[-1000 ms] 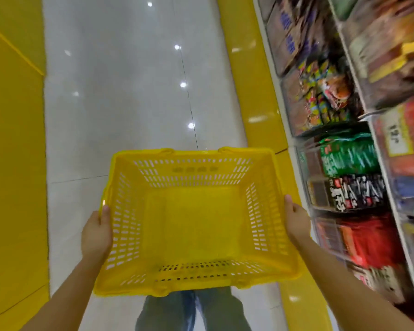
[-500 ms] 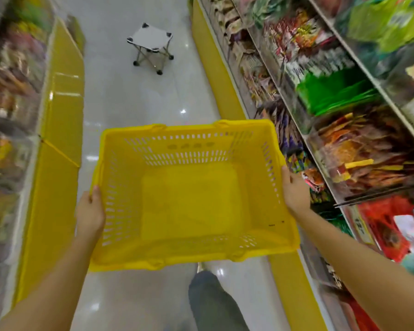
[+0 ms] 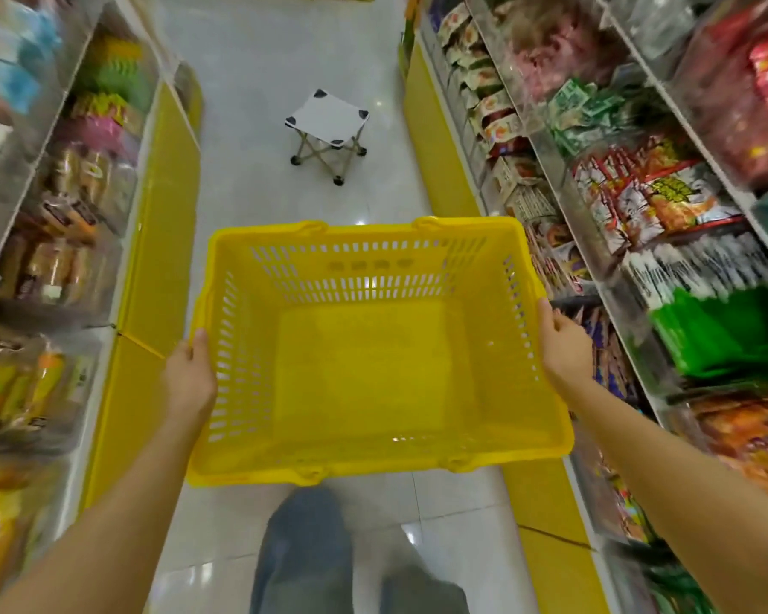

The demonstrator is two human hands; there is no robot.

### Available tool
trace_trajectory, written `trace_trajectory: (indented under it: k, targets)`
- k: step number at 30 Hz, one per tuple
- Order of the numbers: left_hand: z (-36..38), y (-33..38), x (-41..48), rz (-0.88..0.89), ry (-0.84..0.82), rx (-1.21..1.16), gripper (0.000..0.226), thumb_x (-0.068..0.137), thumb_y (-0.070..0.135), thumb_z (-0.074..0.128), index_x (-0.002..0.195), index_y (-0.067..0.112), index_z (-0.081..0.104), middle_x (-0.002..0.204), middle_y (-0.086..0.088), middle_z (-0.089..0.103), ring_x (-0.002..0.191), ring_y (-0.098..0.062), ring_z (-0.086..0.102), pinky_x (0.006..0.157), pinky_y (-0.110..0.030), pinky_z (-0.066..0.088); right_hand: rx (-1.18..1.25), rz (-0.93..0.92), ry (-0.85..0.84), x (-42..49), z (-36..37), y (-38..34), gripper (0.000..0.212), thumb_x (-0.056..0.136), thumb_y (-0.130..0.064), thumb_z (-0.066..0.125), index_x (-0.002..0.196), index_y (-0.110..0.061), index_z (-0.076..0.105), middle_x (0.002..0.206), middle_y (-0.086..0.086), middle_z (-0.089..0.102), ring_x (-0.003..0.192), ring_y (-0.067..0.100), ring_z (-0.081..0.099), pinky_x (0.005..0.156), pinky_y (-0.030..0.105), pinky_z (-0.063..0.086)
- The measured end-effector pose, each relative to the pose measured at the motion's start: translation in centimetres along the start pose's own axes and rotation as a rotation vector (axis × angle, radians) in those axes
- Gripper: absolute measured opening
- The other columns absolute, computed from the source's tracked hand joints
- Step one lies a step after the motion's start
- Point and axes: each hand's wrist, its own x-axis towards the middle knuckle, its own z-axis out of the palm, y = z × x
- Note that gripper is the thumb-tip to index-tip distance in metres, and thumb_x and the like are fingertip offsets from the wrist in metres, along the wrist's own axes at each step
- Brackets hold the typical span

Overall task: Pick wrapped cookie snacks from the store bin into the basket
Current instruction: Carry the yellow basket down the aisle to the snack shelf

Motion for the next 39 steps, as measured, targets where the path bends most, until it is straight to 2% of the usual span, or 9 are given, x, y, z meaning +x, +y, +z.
trace_trajectory:
  k: [3,5,9,12,18,26,30,35,39]
  targets:
    - [0.1,2.3,5.4,0.018,-0.027,0.040,0.046,0.102,0.027,0.032,0.094,-0.013,0.055,0.097,-0.036,0.054,0.098,-0.044,0.051,0.075,-0.041,0.031,0.019,0.031,0.004,2.3,2.1,-3.0,0.056,0.096,-0.052,0.031,0.053,-0.016,0.030,0.052,0.005,0.036,0.049,0.019,0.034,0.050,0.031,0.020]
    - [0.7,4.2,9.0,0.046,-0.042,0.050,0.043,0.102,0.026,0.032,0.092,-0.008,0.056,0.087,-0.032,0.053,0.092,-0.040,0.051,0.072,-0.038,0.029,0.009,0.068,0.003,4.5,3.4,-4.8,0.056,0.096,-0.053,0.030,0.053,-0.017,0.033,0.054,0.006,0.040,0.052,0.021,0.039,0.048,0.031,0.021]
    - [3.1,8.6,15.5,0.057,-0.062,0.071,0.045,0.102,0.023,0.033,0.099,-0.016,0.055,0.107,-0.040,0.054,0.102,-0.046,0.051,0.073,-0.039,0.029,0.021,0.102,0.015,10.0,5.3,-8.2,0.057,0.095,-0.055,0.028,0.057,-0.013,0.038,0.058,0.009,0.045,0.055,0.024,0.044,0.049,0.031,0.025]
    - [5.2,11.4,20.6,0.065,-0.081,0.071,0.046,0.101,0.023,0.033,0.099,-0.018,0.054,0.108,-0.040,0.054,0.102,-0.046,0.051,0.080,-0.043,0.033,0.042,0.086,0.038,14.9,6.3,-10.8,0.057,0.096,-0.053,0.028,0.058,-0.010,0.035,0.057,0.010,0.041,0.057,0.025,0.042,0.051,0.034,0.025]
    - [8.7,16.6,30.2,0.029,-0.049,0.062,0.047,0.101,0.024,0.033,0.096,-0.018,0.054,0.106,-0.040,0.054,0.101,-0.045,0.052,0.080,-0.045,0.034,0.069,0.006,0.023,25.5,7.8,-18.2,0.068,0.096,-0.051,0.029,0.077,0.008,0.056,0.079,0.031,0.058,0.080,0.044,0.056,0.063,0.040,0.041]
    - [11.1,21.1,44.2,-0.016,0.001,0.000,0.047,0.101,0.026,0.034,0.101,-0.017,0.054,0.109,-0.039,0.054,0.104,-0.044,0.052,0.083,-0.043,0.034,0.030,-0.061,0.000,37.6,13.5,-29.8,0.056,0.097,-0.049,0.029,0.058,-0.009,0.038,0.058,0.009,0.043,0.056,0.023,0.040,0.054,0.035,0.026]
    - [12.2,23.2,52.3,-0.035,-0.018,0.016,0.048,0.101,0.028,0.032,0.109,-0.014,0.053,0.119,-0.036,0.051,0.112,-0.044,0.048,0.089,-0.043,0.033,0.024,-0.053,-0.031,43.1,16.8,-34.6,0.063,0.096,-0.051,0.028,0.066,0.000,0.049,0.062,0.013,0.045,0.059,0.023,0.043,0.053,0.033,0.027]
    - [14.3,27.1,61.7,-0.009,-0.058,0.052,0.050,0.101,0.030,0.031,0.117,-0.013,0.052,0.124,-0.035,0.050,0.117,-0.045,0.046,0.091,-0.043,0.033,0.008,-0.031,0.037,49.1,20.2,-40.0,0.055,0.097,-0.048,0.030,0.055,-0.013,0.029,0.053,0.006,0.034,0.050,0.019,0.033,0.050,0.034,0.022]
    - [17.3,30.4,68.6,0.011,-0.092,0.067,0.051,0.101,0.031,0.031,0.114,-0.013,0.053,0.121,-0.035,0.053,0.113,-0.045,0.048,0.088,-0.044,0.035,0.017,0.002,0.027,54.6,22.0,-42.4,0.059,0.097,-0.049,0.028,0.058,-0.006,0.038,0.056,0.012,0.043,0.053,0.023,0.040,0.050,0.034,0.024]
